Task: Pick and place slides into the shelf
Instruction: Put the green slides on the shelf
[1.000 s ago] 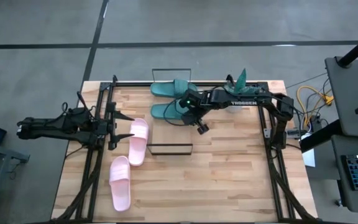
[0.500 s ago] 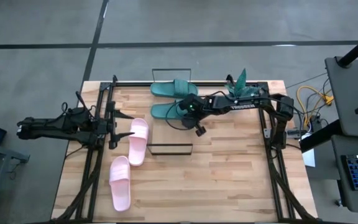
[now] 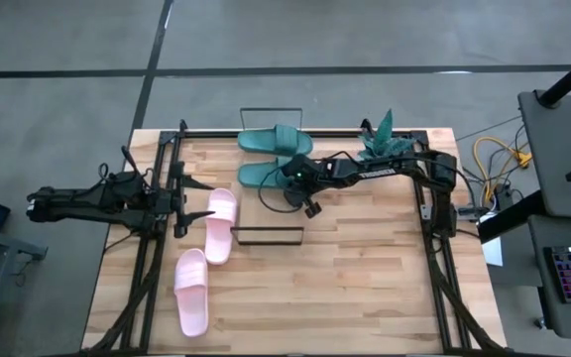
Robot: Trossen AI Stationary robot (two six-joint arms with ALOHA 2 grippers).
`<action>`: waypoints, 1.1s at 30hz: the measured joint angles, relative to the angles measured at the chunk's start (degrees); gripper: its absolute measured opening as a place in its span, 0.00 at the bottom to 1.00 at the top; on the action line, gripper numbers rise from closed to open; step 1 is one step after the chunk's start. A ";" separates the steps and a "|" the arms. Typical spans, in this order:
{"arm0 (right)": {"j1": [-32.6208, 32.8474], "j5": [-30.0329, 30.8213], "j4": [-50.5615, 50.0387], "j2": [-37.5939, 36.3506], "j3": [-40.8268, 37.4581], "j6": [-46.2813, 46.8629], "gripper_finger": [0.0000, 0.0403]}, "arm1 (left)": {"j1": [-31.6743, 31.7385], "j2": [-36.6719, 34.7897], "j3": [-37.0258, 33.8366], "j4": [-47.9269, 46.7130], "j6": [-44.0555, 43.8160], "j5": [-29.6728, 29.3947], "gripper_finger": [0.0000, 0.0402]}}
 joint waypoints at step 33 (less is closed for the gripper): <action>-0.09 7.26 5.15 -0.20 2.50 6.48 0.04 | 0.05 0.76 -1.42 -1.51 -3.12 -2.61 0.65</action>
